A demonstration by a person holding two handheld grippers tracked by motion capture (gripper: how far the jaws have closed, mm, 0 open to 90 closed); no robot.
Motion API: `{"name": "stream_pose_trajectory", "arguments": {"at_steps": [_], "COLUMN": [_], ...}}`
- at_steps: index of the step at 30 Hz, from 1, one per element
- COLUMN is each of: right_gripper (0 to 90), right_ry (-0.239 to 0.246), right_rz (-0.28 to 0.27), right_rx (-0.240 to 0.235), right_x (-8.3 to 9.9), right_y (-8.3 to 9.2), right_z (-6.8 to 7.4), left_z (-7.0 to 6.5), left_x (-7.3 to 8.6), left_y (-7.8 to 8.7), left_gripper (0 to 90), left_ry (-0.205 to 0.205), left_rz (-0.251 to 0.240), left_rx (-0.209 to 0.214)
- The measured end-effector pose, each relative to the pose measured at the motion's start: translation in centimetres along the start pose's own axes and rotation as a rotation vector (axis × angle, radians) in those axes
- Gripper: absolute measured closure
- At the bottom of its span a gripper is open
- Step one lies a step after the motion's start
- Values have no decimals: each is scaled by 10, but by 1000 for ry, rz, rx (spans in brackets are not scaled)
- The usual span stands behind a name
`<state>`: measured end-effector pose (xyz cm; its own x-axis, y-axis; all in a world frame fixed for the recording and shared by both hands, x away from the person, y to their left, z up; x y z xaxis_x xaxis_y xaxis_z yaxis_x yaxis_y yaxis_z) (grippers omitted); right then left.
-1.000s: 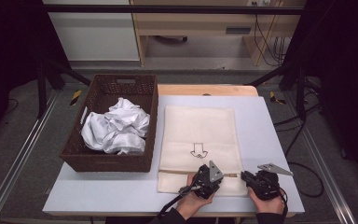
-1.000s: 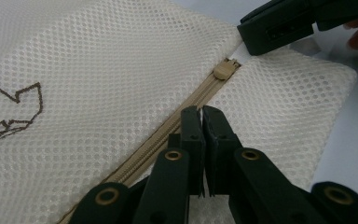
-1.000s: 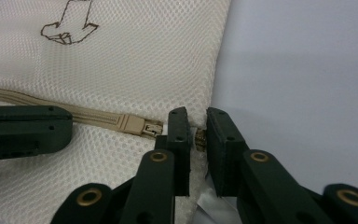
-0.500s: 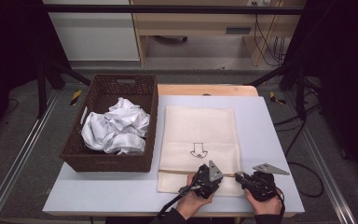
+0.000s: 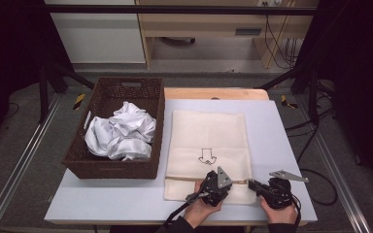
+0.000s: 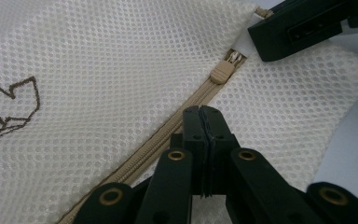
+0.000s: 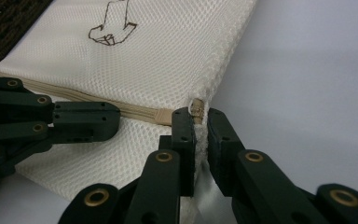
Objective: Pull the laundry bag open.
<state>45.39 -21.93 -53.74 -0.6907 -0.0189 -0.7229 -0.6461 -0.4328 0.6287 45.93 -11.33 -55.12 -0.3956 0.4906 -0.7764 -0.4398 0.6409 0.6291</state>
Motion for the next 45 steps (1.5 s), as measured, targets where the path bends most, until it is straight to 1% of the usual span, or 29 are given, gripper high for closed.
{"name": "stream_pose_trajectory", "arguments": {"at_steps": [3,5,6,8,10,14,15,18,20,23,26,28,30,31,32,33,34,35,37,38,39,42,45], "right_gripper": [838,838,838,837,837,837,837,838,838,839,839,839,839,839,840,839,839,839,840,839,839,840,840], "right_ry": [1,7,19,33,54,76,69,89,95,105,108,109,106,106,104,101,99,98,95,96,97,104,109], "right_rz": [-19,-45,-55,-78,-80,-97,-99,-110,-116,-123,-128,-125,-127,-126,-126,-124,-123,-122,-126,-129,-130,-132,-135], "right_rx": [-12,-30,-39,-56,-63,-90,-96,-113,-125,-123,-121,-121,-121,-120,-122,-123,-122,-120,-126,-127,-131,-133,-124], "right_x": [-3,-7,-9,-13,-15,-21,-22,-26,-28,-31,-33,-32,-32,-32,-32,-31,-31,-31,-31,-32,-32,-32,-33], "right_y": [3,6,7,10,11,14,15,17,18,19,19,18,18,18,17,17,17,17,18,18,18,19,19], "right_z": [3,6,7,12,16,21,24,29,34,37,37,36,35,35,34,34,34,34,33,34,34,37,37], "left_z": [-1,-1,-1,-2,-4,-4,-3,-4,-4,-4,-4,-4,-4,-5,-6,-7,-8,-9,-10,-12,-12,-12,-11], "left_x": [0,0,-1,-2,-2,-11,-14,-24,-27,-31,-32,-32,-31,-31,-31,-30,-29,-29,-30,-30,-31,-35,-37], "left_y": [0,1,1,3,4,11,12,15,15,13,9,7,6,6,6,7,8,9,12,13,13,11,9], "left_gripper": [877,871,862,843,831,796,786,763,748,734,714,699,709,726,750,753,769,773,785,787,782,767,772], "left_ry": [-7,-4,-7,-16,-20,-29,-29,-31,-41,-38,-31,-34,-31,-35,-33,-28,-23,-20,-46,-54,-57,-59,-61], "left_rz": [-3,-4,-9,-22,-25,-54,-60,-66,-61,-57,-51,-50,-49,-44,-48,-47,-50,-61,-75,-84,-89,-91,-91], "left_rx": [3,6,11,6,7,0,-1,13,14,22,40,44,59,74,77,82,99,101,84,98,101,89,83]}}
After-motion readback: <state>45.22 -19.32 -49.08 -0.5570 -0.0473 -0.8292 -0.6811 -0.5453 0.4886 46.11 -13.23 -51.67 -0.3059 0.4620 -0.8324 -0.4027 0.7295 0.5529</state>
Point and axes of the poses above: each handheld gripper's, and its own axes: y roughly backward along the jaws, x roughly out of its underside, z roughly to its left, the point moved 10 cm from there along -y, roughly forward along the jaws, and after that the axes turned 2 degrees about y, right-handed, at the moved point
